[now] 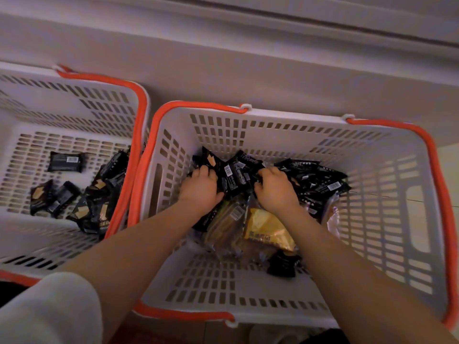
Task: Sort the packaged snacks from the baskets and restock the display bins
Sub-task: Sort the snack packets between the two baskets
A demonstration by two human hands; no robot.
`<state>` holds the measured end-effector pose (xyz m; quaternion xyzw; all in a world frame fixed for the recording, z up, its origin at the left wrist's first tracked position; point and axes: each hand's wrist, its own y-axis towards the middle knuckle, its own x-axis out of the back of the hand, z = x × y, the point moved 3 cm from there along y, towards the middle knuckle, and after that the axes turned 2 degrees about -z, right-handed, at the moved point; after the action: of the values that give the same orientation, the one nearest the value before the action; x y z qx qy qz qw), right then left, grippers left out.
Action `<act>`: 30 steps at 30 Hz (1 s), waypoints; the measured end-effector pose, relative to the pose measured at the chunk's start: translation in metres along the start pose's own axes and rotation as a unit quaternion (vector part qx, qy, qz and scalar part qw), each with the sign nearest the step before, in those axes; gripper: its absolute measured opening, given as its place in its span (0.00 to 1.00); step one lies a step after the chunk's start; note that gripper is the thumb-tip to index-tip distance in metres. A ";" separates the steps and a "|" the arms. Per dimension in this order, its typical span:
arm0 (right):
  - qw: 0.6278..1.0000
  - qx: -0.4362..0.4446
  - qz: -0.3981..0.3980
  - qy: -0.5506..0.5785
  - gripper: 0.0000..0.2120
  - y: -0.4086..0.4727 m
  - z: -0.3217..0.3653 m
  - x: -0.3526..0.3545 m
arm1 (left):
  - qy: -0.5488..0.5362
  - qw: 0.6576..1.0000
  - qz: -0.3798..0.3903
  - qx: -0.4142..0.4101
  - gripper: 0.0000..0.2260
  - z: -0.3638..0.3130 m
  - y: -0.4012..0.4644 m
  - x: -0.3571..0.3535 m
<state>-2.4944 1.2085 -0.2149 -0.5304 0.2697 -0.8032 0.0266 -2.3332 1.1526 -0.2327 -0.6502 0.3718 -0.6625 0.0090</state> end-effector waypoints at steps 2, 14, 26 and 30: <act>0.999 -0.027 0.021 -0.019 0.20 0.013 0.003 -0.009 | -0.005 0.999 0.019 -0.028 0.24 -0.004 0.004 -0.002; 0.979 -0.105 0.056 0.168 0.17 0.024 -0.014 -0.040 | -0.192 0.961 0.050 0.191 0.37 -0.045 0.032 -0.004; 0.968 -0.139 0.086 0.190 0.31 0.022 -0.004 -0.051 | -0.289 0.948 0.006 0.130 0.24 -0.005 0.013 0.025; 0.968 -0.083 0.078 0.222 0.33 0.024 0.001 -0.051 | -0.143 0.986 -0.021 0.079 0.21 0.011 -0.013 0.036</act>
<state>-2.4771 1.2041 -0.2686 -0.3167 0.3749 -0.8711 -0.0158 -2.3233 1.1391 -0.1963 -0.7434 0.2994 -0.5897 0.0999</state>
